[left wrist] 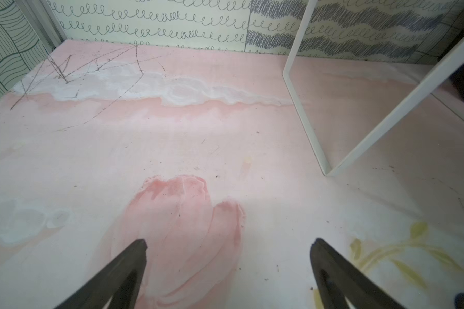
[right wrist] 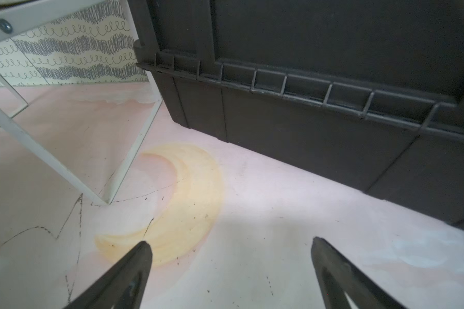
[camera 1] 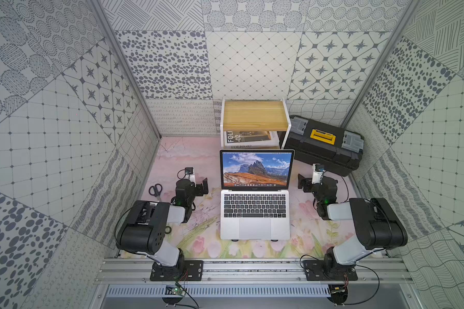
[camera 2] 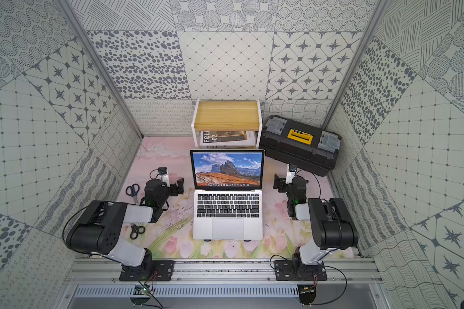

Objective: Close the laptop lid and set it aside
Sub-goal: Close the lid of the laptop.

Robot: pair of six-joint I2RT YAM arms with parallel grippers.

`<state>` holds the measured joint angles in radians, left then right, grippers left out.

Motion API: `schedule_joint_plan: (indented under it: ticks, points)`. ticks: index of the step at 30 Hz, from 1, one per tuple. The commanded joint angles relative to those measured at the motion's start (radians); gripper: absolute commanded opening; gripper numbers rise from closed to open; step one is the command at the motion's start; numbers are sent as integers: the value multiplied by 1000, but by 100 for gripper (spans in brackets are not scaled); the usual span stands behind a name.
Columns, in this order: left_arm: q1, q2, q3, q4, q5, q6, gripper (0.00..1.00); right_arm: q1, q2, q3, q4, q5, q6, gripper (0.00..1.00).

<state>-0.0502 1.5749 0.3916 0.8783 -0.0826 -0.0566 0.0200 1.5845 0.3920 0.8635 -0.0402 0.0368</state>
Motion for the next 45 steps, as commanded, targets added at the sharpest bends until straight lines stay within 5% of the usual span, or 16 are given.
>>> schedule_joint_plan:
  ticks: [1,9,13,17,22,26,29,33,39,45]
  points:
    - [3,6,10,4,11,8,99,-2,-12,7,35,8,1,97]
    - [2,0,13,-2,-23,0,99,-1,-12,8,33,8,2,97]
    - [-9,-143,113,-301,-156,-49,99,1,-92,-5,0,8,-2,97]
    - [-9,-315,335,-755,-213,-212,94,-11,-385,169,-491,17,92,97]
    - [-43,-508,530,-994,69,-270,92,-14,-487,451,-928,-257,171,97]
    - [-176,-657,567,-1036,144,-230,89,-7,-505,579,-1015,-557,224,97]
    - [-329,-722,577,-1065,140,-200,88,62,-522,670,-1071,-651,184,97]
    - [-553,-746,571,-1101,70,-154,85,274,-489,866,-1311,-493,-53,97]
    - [-838,-755,494,-1089,-129,-74,83,317,-352,1113,-1510,-477,-146,97]
    - [-994,-690,403,-1035,-204,-156,82,392,-151,1438,-1830,-430,-289,97]
